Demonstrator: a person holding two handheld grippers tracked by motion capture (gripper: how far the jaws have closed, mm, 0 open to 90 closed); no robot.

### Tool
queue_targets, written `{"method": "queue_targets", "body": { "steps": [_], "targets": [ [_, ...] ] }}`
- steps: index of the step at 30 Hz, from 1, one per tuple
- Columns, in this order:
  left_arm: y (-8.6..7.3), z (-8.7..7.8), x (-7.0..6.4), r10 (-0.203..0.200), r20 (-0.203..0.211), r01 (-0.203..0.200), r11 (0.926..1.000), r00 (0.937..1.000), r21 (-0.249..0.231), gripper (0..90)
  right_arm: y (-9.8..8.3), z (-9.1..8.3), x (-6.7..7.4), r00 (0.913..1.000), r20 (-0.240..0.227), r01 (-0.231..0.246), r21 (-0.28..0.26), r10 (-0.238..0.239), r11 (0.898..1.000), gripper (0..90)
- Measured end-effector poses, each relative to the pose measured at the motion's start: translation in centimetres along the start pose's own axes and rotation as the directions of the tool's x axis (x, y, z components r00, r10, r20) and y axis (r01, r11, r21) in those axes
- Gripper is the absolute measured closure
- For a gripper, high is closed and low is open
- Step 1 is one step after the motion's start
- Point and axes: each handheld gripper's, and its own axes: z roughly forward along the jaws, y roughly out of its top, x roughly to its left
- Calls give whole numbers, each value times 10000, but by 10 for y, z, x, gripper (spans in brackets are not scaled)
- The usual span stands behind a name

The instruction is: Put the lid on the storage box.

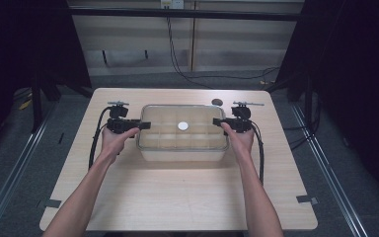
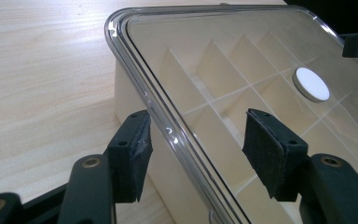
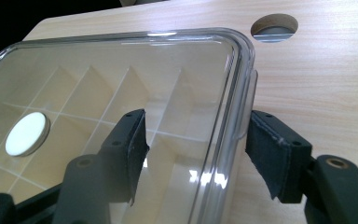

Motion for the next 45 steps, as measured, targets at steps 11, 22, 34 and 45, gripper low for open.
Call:
{"method": "queue_targets", "body": {
  "steps": [11, 22, 34, 45],
  "targets": [
    [-10, -20, -6, 398, -217, -402, 9990, 9990, -183, 355, -4, -25, 3, 9954, -625, 668, -911, -726, 9936, 339],
    [-10, -50, -19, 1008, -69, -1011, 9925, 9949, -690, 461, -7, -48, 14, 9886, -1253, 697, -1097, -833, 9915, 385],
    [-22, -74, -25, 1508, 74, -1498, 9859, 9885, -744, 486, -20, -77, 15, 9880, -1237, 809, -922, -920, 9924, 442],
    [-47, -95, -32, 1632, -234, -1646, 9832, 9863, -791, 415, -44, -105, 11, 9842, -1409, 918, -1142, -1076, 9892, 442]
  ]
}}
